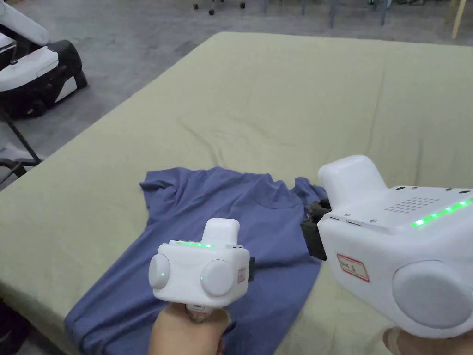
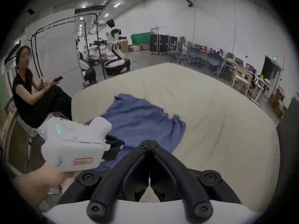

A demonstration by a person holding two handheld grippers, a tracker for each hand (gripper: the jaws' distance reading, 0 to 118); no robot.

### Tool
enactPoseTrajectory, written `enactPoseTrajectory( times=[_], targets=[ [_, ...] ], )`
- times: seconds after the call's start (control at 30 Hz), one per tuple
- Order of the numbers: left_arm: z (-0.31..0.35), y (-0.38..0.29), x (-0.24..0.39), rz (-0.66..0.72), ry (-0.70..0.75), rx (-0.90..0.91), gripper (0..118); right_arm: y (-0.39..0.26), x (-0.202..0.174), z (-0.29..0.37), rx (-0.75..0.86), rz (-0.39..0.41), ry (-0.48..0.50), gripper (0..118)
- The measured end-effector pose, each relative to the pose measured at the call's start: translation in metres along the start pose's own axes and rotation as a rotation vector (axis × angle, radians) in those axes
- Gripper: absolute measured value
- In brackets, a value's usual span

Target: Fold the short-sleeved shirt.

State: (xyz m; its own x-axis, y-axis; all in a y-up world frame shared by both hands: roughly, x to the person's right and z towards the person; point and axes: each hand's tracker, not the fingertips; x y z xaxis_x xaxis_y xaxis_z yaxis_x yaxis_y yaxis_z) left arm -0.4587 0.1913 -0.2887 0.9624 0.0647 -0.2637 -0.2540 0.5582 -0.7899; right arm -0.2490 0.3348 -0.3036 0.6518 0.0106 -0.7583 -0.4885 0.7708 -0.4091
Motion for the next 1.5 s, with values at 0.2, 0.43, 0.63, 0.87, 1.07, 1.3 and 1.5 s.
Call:
enactPoseTrajectory(
  times=[0.2, 0.43, 0.63, 0.87, 1.07, 1.3, 1.5],
  targets=[
    [-0.027, 0.013, 0.005, -0.021, -0.019, 0.022, 25, -0.007, 0.026, -0.025, -0.040, -0.014, -0.005, 3],
    [-0.047, 0.027, 0.012, -0.143, 0.012, -0.002, 118, -0.013, 0.042, -0.030, -0.055, -0.050, -0.025, 3],
    [-0.094, 0.020, 0.010, -0.189, 0.041, -0.137, 118, -0.016, 0.046, -0.019, -0.058, -0.060, -0.031, 3],
    [-0.029, 0.037, -0.042, 0.253, -0.157, 0.057, 5, -0.019, 0.059, 0.024, -0.021, -0.112, -0.054, 3],
    [0.099, 0.075, 0.001, 0.205, -0.054, 0.290, 5, -0.013, 0.074, 0.108, 0.107, -0.141, -0.139, 3],
    [0.237, 0.126, 0.078, 0.079, -0.100, 0.523, 5, -0.017, 0.095, 0.235, 0.243, -0.167, -0.272, 3],
    [0.294, 0.134, 0.180, -0.034, -0.272, 0.604, 5, -0.042, 0.113, 0.334, 0.325, -0.196, -0.394, 3]
  ],
)
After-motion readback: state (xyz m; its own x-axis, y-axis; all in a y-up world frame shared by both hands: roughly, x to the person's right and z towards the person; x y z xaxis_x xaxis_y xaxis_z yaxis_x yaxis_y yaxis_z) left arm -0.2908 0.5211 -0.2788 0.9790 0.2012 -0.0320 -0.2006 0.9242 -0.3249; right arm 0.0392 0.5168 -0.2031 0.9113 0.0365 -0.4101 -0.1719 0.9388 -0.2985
